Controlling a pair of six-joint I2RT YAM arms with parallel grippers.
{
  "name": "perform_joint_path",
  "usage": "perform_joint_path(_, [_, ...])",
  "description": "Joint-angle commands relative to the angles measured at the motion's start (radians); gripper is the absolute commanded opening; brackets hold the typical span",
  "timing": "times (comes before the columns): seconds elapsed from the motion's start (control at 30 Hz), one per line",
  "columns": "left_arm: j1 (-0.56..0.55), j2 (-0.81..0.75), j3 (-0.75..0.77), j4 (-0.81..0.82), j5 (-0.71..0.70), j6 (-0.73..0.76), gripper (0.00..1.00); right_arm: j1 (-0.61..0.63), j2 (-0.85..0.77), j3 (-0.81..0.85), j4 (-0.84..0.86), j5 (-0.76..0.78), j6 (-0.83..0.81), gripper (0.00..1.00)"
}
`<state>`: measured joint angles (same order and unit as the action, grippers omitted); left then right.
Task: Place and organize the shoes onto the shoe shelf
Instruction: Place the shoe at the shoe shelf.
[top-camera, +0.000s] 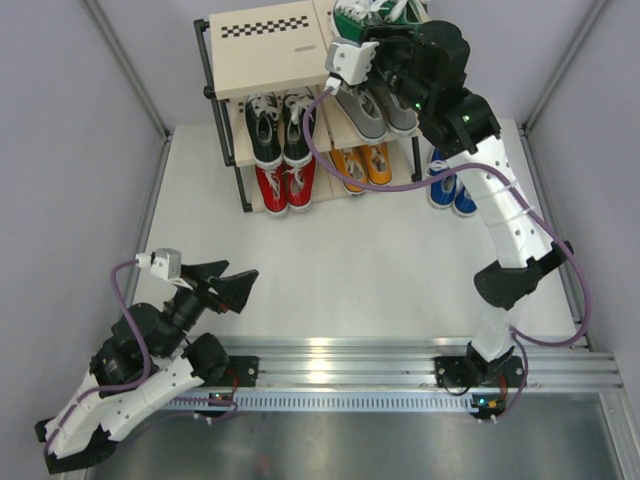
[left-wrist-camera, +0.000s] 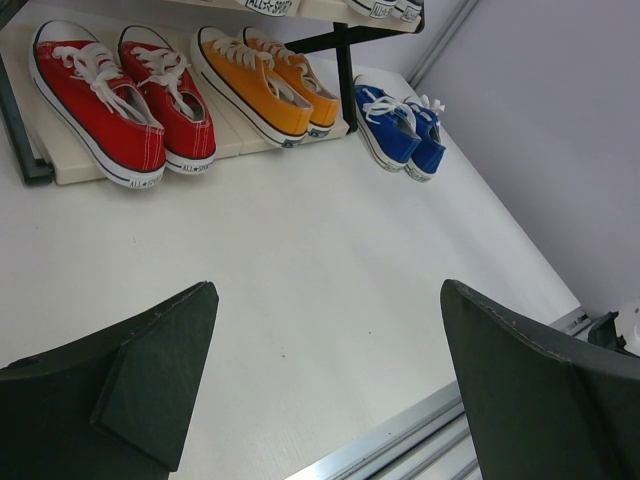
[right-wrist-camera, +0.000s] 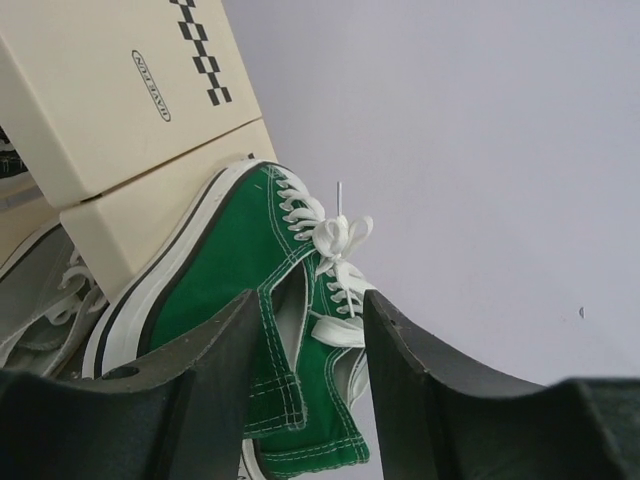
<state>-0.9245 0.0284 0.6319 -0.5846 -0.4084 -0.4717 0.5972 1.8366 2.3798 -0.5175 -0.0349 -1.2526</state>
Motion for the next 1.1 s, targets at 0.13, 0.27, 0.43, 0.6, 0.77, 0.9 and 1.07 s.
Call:
perform_joint_path(0.13, [0.001,-0.008,-0.001,0.011,0.006,0.012,0.98,-0.016,-0.095,0.012,-0.025,-0.065,0.119,0.53])
perform_joint_path(0.27, [0.001,-0.007,-0.001,0.011,0.006,0.012,0.98,-0.014,-0.134,0.013,-0.065,-0.114,0.174,0.58])
perform_joint_path(0.43, [0.001,-0.008,0.000,0.011,0.005,0.012,0.99,-0.014,-0.183,0.009,-0.149,-0.213,0.234,0.58])
perform_joint_path(0.6, [0.001,-0.008,-0.001,0.011,0.006,0.013,0.98,-0.016,-0.223,-0.059,-0.274,-0.359,0.213,0.38])
perform_joint_path(0.77, [0.001,-0.008,-0.003,0.011,0.008,0.015,0.98,-0.016,-0.224,-0.108,-0.390,-0.379,0.176,0.14])
perform_joint_path(0.9, [0.001,-0.007,-0.003,0.009,0.010,0.016,0.98,-0.017,-0.195,-0.111,-0.408,-0.321,0.167,0.03])
perform_joint_path(1.07, [0.001,-0.008,-0.003,0.008,0.008,0.015,0.98,-0.019,-0.140,-0.106,-0.386,-0.269,0.209,0.01])
